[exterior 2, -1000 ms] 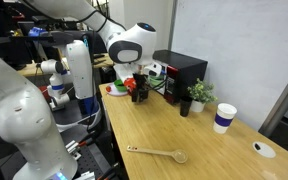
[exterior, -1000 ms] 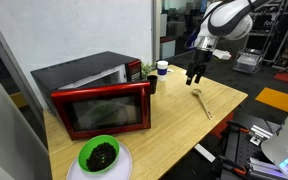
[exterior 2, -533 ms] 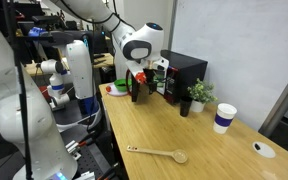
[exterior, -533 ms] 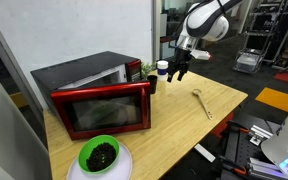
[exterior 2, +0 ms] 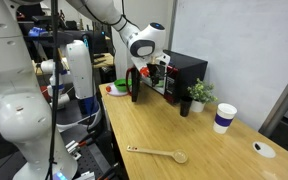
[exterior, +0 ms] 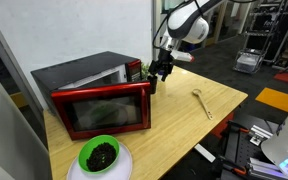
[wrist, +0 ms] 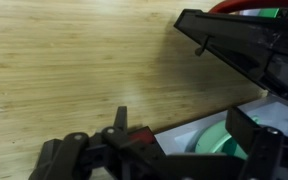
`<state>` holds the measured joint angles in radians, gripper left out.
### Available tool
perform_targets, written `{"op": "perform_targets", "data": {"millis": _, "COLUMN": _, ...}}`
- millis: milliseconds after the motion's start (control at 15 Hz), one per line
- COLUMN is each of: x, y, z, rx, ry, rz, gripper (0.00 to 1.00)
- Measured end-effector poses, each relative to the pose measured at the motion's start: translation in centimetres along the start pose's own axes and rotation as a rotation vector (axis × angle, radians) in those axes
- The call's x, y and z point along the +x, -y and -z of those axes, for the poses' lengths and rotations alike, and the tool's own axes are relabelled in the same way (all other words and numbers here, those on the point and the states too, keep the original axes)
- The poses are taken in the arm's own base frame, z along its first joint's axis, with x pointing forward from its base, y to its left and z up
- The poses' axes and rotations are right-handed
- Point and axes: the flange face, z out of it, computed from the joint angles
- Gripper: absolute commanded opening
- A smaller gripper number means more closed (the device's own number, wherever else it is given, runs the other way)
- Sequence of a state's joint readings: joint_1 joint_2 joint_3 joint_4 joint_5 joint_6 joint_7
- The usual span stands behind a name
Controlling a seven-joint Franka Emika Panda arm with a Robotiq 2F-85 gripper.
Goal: Take the green pot out of the microwave
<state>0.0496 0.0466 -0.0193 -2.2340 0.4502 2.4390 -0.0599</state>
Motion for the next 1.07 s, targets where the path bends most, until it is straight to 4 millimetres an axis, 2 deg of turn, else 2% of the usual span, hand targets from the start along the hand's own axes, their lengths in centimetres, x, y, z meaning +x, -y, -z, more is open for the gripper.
{"op": "perform_targets", "data": {"millis": 267, "x": 1.5, "y": 1.7, "z": -1.6, "rx": 0.012, "ry": 0.006, "rz": -0.013, "gripper": 1.0}}
{"op": "perform_targets", "data": {"millis": 1067, "x": 2.0, "y": 1.8, "z": -2.0, "rx": 0.011, "ry": 0.009, "rz": -0.014, "gripper": 1.0}}
